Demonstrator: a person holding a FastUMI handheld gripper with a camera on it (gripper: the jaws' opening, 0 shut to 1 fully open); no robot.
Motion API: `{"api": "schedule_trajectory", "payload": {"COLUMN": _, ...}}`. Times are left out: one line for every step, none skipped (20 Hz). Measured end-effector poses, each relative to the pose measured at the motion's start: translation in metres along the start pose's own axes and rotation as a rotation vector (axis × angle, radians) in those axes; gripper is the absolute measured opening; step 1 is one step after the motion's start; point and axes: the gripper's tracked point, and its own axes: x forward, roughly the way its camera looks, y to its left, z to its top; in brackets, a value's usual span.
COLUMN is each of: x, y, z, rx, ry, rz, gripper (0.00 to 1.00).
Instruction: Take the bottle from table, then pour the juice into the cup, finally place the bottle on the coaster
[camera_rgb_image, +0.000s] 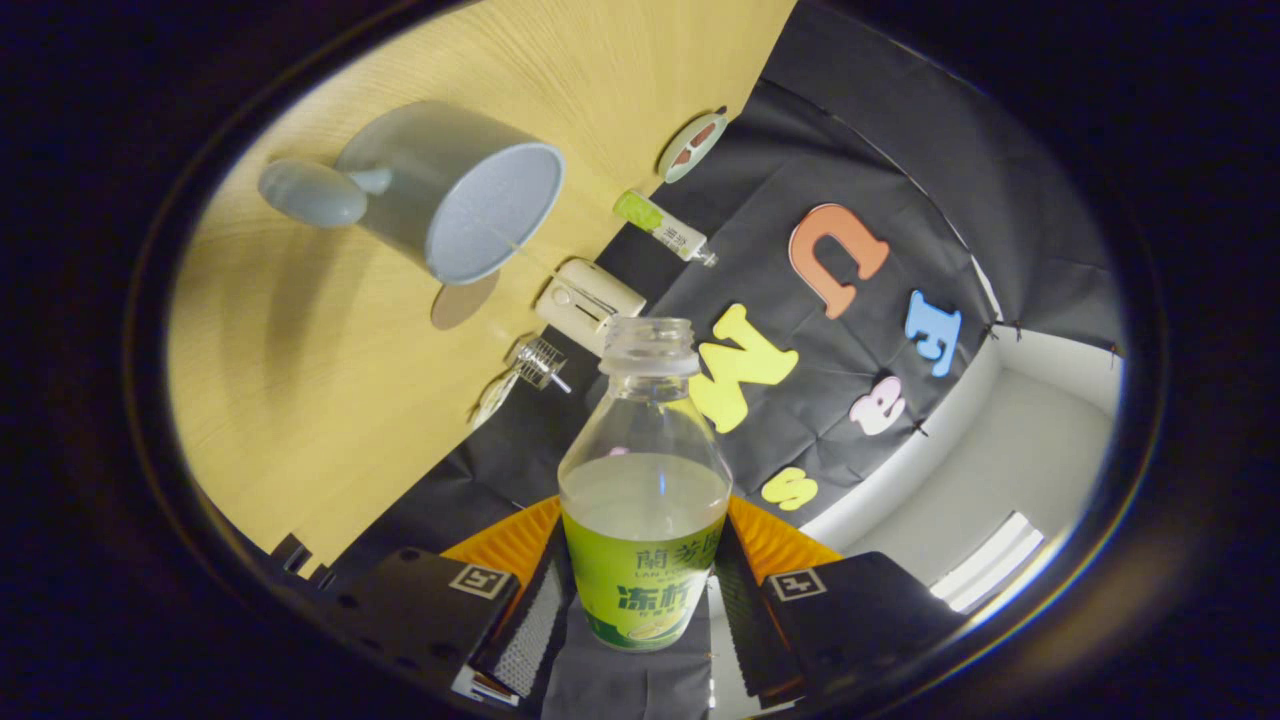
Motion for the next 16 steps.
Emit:
{"api": "schedule_trajectory", "payload": {"x": 0.002, "y": -0.002, "z": 0.005, "rx": -0.013, "ry": -0.016, "rz": 0.001, "gripper": 0.79}}
{"api": "schedule_trajectory", "payload": {"x": 0.002, "y": -0.005, "z": 0.008, "rx": -0.03, "ry": -0.03, "rz": -0.004, "gripper": 0.79}}
{"api": "schedule_trajectory", "payload": {"x": 0.004, "y": -0.006, "z": 0.009, "rx": -0.044, "ry": -0.034, "rz": -0.003, "gripper": 0.79}}
{"api": "schedule_trajectory", "payload": {"x": 0.006, "y": -0.007, "z": 0.008, "rx": -0.056, "ry": -0.031, "rz": 0.006, "gripper": 0.79}}
{"api": "schedule_trajectory", "payload": {"x": 0.008, "y": -0.008, "z": 0.005, "rx": -0.061, "ry": -0.025, "rz": 0.005, "gripper": 0.79}}
{"api": "schedule_trajectory", "payload": {"x": 0.008, "y": -0.011, "z": 0.002, "rx": -0.063, "ry": -0.027, "rz": -0.001, "gripper": 0.79}}
{"api": "schedule_trajectory", "payload": {"x": 0.009, "y": -0.015, "z": 0.002, "rx": -0.063, "ry": -0.028, "rz": -0.005, "gripper": 0.79}}
{"api": "schedule_trajectory", "payload": {"x": 0.011, "y": -0.019, "z": 0.0, "rx": -0.073, "ry": -0.026, "rz": -0.01, "gripper": 0.79}}
{"api": "schedule_trajectory", "payload": {"x": 0.012, "y": -0.024, "z": -0.002, "rx": -0.09, "ry": -0.023, "rz": -0.018, "gripper": 0.79}}
{"api": "schedule_trajectory", "payload": {"x": 0.013, "y": -0.03, "z": -0.003, "rx": -0.11, "ry": -0.023, "rz": -0.03, "gripper": 0.79}}
{"api": "schedule_trajectory", "payload": {"x": 0.013, "y": -0.036, "z": -0.004, "rx": -0.128, "ry": -0.029, "rz": -0.039, "gripper": 0.79}}
{"api": "schedule_trajectory", "payload": {"x": 0.012, "y": -0.04, "z": -0.005, "rx": -0.135, "ry": -0.03, "rz": -0.041, "gripper": 0.79}}
{"api": "schedule_trajectory", "payload": {"x": 0.012, "y": -0.047, "z": -0.006, "rx": -0.146, "ry": -0.026, "rz": -0.056, "gripper": 0.79}}
{"api": "schedule_trajectory", "payload": {"x": 0.008, "y": -0.057, "z": -0.006, "rx": -0.163, "ry": -0.029, "rz": -0.081, "gripper": 0.79}}
{"api": "schedule_trajectory", "payload": {"x": 0.007, "y": -0.065, "z": -0.004, "rx": -0.181, "ry": -0.033, "rz": -0.1, "gripper": 0.79}}
{"api": "schedule_trajectory", "payload": {"x": 0.005, "y": -0.072, "z": -0.005, "rx": -0.193, "ry": -0.03, "rz": -0.114, "gripper": 0.78}}
